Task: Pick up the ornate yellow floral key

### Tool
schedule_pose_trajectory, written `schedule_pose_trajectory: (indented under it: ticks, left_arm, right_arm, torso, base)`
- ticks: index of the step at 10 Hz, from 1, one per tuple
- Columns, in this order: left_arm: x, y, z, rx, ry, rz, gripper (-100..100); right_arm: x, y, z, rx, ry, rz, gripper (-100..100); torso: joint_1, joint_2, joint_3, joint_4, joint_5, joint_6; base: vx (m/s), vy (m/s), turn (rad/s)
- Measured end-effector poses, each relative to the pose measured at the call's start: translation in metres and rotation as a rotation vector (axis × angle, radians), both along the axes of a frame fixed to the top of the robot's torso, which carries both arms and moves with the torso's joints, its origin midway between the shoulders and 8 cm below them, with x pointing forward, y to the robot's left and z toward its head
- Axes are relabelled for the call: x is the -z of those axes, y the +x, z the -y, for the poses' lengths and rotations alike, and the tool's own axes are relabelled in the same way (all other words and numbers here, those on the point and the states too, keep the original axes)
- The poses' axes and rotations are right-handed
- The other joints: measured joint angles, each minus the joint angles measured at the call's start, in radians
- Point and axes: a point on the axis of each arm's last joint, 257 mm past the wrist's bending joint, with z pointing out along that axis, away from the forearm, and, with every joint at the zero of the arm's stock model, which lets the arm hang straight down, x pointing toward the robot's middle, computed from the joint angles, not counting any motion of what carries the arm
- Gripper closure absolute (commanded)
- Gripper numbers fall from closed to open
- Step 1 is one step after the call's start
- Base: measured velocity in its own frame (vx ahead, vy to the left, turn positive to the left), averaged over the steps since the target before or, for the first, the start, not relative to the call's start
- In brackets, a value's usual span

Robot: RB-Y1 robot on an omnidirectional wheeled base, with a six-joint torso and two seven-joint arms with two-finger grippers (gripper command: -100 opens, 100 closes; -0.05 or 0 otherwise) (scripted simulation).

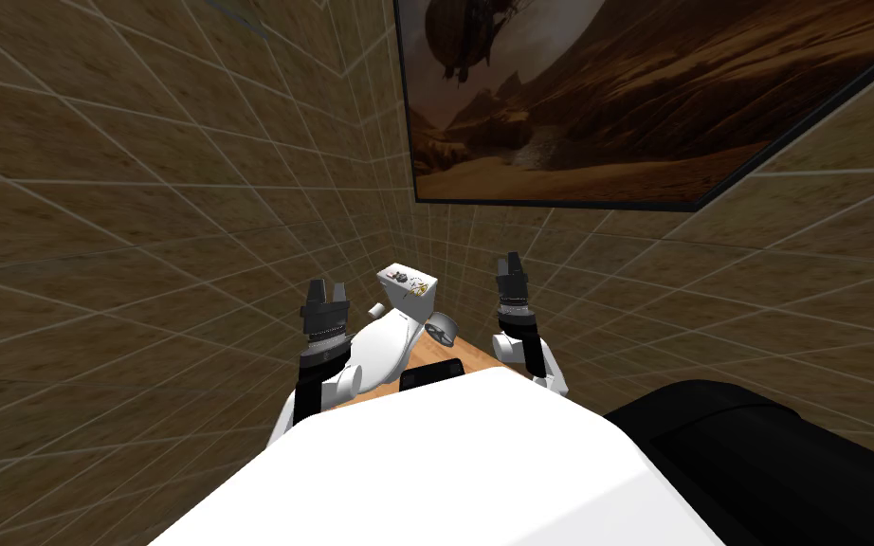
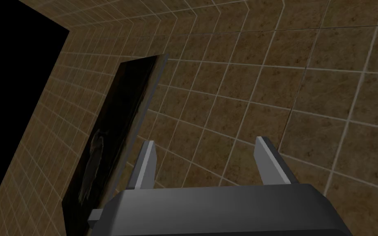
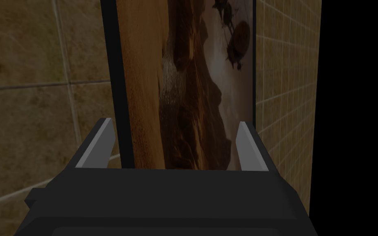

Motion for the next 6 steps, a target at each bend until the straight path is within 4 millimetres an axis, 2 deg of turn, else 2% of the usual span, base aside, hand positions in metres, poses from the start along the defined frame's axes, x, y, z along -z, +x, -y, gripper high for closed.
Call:
schedule_pose_trajectory:
  ticks: [6]
  left_arm:
    - [0.049, 0.039, -0.002, 0.05, 0.01, -0.155, -100]
  right_arm:
    - [0.0, 0.0, 0.0, 0.0, 0.0, 0.0, 0]
  torso:
    - [0.003, 0.002, 0.001, 0.0, 0.001, 0.0]
  base:
    - [-0.034, 0.043, 0.007]
